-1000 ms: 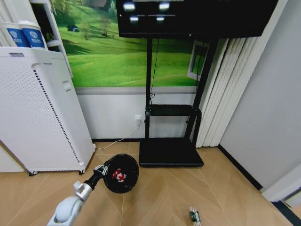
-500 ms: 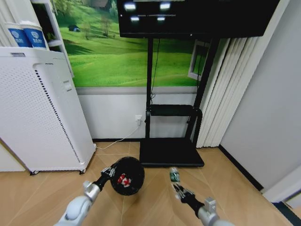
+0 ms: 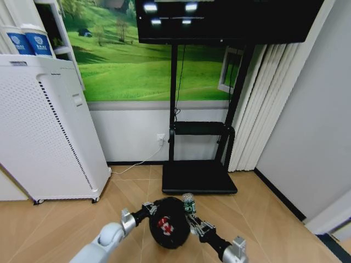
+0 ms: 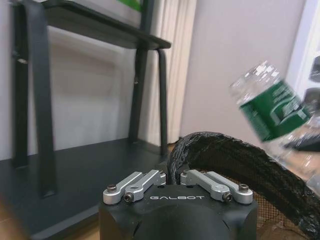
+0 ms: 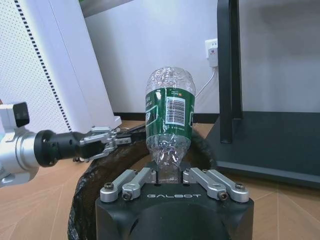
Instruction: Pick up the trash bin and place the garbage on the floor into it.
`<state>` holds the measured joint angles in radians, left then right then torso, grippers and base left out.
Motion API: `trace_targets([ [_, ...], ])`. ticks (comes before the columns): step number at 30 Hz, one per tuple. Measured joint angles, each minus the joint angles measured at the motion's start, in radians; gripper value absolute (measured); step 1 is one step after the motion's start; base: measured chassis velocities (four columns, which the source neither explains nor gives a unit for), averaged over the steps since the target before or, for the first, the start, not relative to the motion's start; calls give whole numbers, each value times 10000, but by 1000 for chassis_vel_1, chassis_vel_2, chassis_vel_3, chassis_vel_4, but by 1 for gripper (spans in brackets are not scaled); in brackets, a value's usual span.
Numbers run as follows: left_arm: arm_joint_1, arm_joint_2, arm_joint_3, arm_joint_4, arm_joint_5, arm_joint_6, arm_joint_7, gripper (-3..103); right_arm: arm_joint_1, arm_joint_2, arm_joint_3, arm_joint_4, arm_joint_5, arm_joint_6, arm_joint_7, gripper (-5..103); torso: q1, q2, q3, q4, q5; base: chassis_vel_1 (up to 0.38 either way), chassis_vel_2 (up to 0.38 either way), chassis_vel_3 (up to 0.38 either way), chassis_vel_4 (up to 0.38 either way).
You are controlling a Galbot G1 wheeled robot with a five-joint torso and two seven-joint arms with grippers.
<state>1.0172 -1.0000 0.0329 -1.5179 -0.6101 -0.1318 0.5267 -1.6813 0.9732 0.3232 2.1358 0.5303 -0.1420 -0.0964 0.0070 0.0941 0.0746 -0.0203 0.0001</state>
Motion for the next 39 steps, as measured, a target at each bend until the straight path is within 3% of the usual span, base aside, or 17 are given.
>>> trace_targets([
  [14, -704, -266, 470, 210, -369, 103, 283, 7, 608, 12, -197, -961, -178, 23, -237, 16, 1, 0, 1, 3, -1, 0, 0, 0, 0],
  [16, -697, -263, 470, 187, -365, 105, 293, 7, 632, 24, -217, -1024, -228, -23, -233, 21, 1, 0, 0, 2, -2, 0, 0, 0, 0],
  [19, -638, -250, 434, 187, -334, 112, 293, 7, 636, 91, -262, -1079, -307, -91, -268, 37, 1, 0, 0, 2, -2, 0, 0, 0, 0],
  [21, -636, -250, 430, 188, -333, 112, 289, 7, 633, 93, -261, -1078, -308, -93, -272, 37, 1, 0, 0, 2, -2, 0, 0, 0, 0],
  [22, -614, -249, 382, 195, -332, 112, 253, 7, 602, 105, -258, -1039, -323, -96, -297, 48, 1, 0, 0, 1, -1, 0, 0, 0, 0],
  [24, -600, -250, 365, 196, -343, 112, 217, 7, 571, 115, -222, -988, -386, -95, -301, 48, 1, 0, 0, 2, -2, 0, 0, 0, 0],
  [25, -582, -260, 335, 196, -377, 112, 132, 7, 513, 120, -158, -898, -458, -87, -302, 60, 1, 0, 0, 2, -2, 0, 0, 0, 0],
  [26, -582, -260, 335, 196, -377, 112, 132, 7, 513, 120, -158, -898, -458, -87, -302, 60, 1, 0, 0, 2, -2, 0, 0, 0, 0],
  [29, -533, -366, 264, 201, -503, 113, -13, 7, 363, 106, -52, -625, -477, -88, -290, 76, 1, 0, 0, 2, -2, 0, 0, 0, 0],
  [33, -487, -483, 169, 200, -692, 114, -230, 7, 280, 100, 25, -471, -443, 5, -279, 81, 1, 0, 0, 0, -1, 0, 0, 0, 0],
  [34, -462, -516, 126, 180, -786, 121, -342, 7, 264, 104, 58, -431, -415, 65, -274, 86, 1, 0, 0, 0, -2, 0, 0, 0, 0],
  [35, -308, -627, -100, 8, -1163, 184, -845, 7, 187, 195, 250, -205, -416, 320, -78, 91, 1, 0, 0, -1, -1, 0, 0, 0, 0],
  [36, -308, -627, -100, 8, -1163, 184, -845, 7, 187, 195, 250, -205, -416, 320, -78, 91, 1, 0, 0, -1, -1, 0, 0, 0, 0],
  [39, 187, -785, -932, -524, -1267, 348, -2237, 7, 46, 595, 987, 282, -1157, 586, 594, 100, 1, 0, 0, 0, -3, 0, 0, 0, 0],
])
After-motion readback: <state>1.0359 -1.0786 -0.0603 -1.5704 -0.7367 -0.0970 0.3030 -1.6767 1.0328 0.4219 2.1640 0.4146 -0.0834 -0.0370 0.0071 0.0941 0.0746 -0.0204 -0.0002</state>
